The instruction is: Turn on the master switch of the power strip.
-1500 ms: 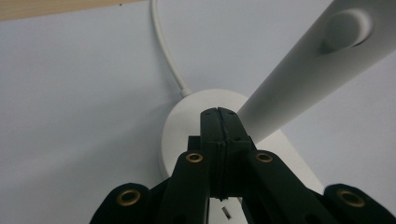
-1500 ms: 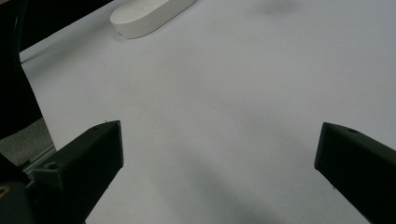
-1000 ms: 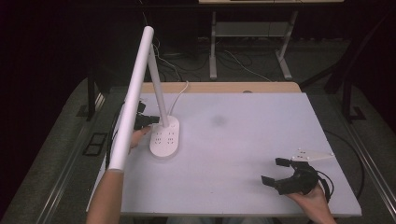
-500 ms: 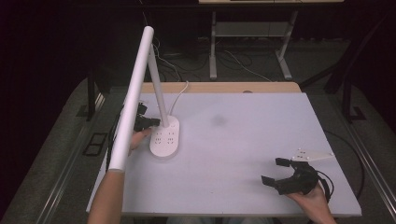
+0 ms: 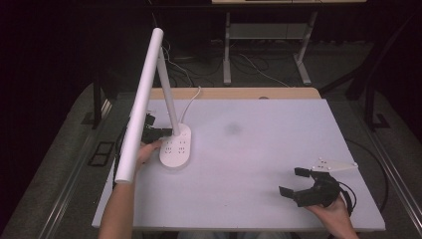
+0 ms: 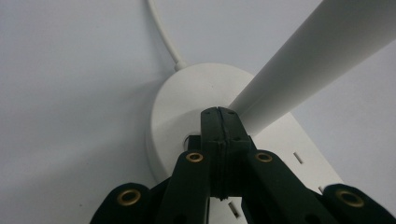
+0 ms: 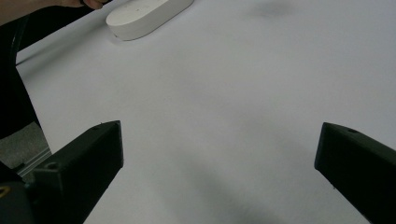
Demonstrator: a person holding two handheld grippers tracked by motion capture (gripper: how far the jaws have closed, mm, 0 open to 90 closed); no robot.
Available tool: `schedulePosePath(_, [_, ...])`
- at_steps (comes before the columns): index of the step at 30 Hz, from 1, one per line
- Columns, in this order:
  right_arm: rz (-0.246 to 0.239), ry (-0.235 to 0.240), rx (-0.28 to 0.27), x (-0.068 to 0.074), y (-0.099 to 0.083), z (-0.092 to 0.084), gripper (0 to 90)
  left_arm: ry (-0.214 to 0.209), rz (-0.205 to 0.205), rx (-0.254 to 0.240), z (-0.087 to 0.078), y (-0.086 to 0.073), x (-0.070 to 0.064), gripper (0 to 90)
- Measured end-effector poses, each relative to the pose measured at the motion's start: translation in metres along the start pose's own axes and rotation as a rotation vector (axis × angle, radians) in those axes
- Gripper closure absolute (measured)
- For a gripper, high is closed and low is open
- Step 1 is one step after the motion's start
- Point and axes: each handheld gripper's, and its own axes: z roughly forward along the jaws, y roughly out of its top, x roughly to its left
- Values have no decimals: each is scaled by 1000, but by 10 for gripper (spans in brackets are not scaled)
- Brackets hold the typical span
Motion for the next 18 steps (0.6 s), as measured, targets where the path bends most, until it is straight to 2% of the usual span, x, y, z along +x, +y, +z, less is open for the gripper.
schedulePosePath(7, [0,0,-8,-1,0,-1,6,9,6,3,1,0,-2,900])
schedulePosePath(9, [1,0,-7,-1,0,-2,6,2,-3,-1,0,0,0,900])
schedulePosePath(18, [-4,0,-1,0,0,0,6,17,-18,4,-3,0,2,900])
